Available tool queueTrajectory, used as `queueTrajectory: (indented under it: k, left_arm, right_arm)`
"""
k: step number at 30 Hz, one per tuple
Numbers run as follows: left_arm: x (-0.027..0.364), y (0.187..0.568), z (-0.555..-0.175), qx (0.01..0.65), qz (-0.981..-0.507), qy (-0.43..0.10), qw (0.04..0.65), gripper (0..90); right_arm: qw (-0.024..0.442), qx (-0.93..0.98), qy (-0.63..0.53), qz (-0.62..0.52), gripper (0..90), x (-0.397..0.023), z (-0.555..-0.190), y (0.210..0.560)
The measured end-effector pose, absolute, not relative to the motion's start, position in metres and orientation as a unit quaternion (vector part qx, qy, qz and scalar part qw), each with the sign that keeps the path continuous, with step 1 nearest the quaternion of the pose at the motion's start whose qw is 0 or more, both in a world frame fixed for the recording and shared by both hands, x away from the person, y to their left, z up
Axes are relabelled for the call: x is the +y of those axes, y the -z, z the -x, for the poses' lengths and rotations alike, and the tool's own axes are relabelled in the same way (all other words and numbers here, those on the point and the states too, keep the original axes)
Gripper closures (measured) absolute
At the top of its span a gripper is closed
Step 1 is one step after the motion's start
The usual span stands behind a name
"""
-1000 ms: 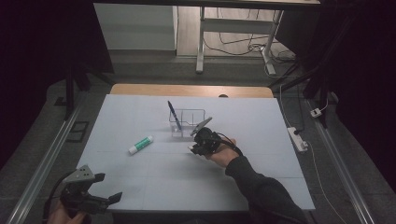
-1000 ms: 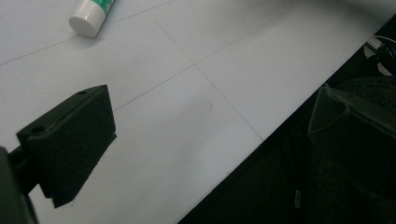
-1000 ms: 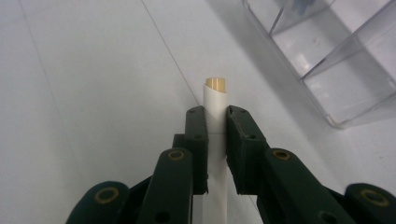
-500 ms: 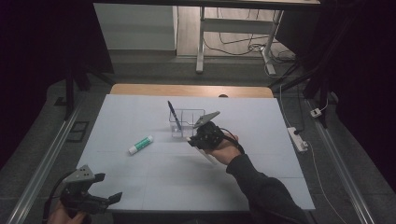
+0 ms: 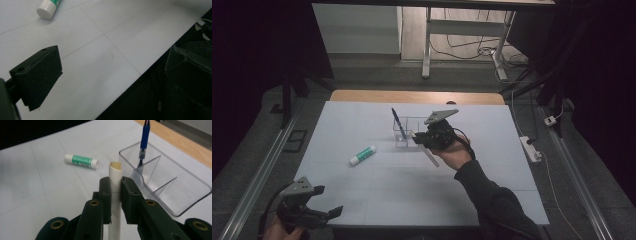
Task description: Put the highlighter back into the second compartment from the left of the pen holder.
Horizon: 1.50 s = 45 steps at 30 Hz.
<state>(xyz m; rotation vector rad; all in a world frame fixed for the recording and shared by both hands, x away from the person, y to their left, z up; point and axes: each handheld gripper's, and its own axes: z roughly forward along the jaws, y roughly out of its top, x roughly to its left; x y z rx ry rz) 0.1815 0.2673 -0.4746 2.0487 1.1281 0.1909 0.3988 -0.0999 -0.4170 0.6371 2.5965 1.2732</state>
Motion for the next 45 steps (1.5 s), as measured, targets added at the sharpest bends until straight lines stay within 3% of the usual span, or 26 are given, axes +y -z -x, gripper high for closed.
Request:
queueTrajectory:
  k: [16, 45]
  left_arm:
    - [0.268, 0.475, -0.182, 0.444, -0.804, -0.074, 0.388, 1.1]
    - [0.269, 0.475, -0.182, 0.444, -0.803, -0.072, 0.391, 1.1]
  right_arm:
    - [0.109, 0.834, -0.492, -0.225, 78.8, -0.097, -0.412, 0.388]
    - [0.153, 0.794, -0.540, -0.235, 78.8, -0.066, -0.462, 0.373]
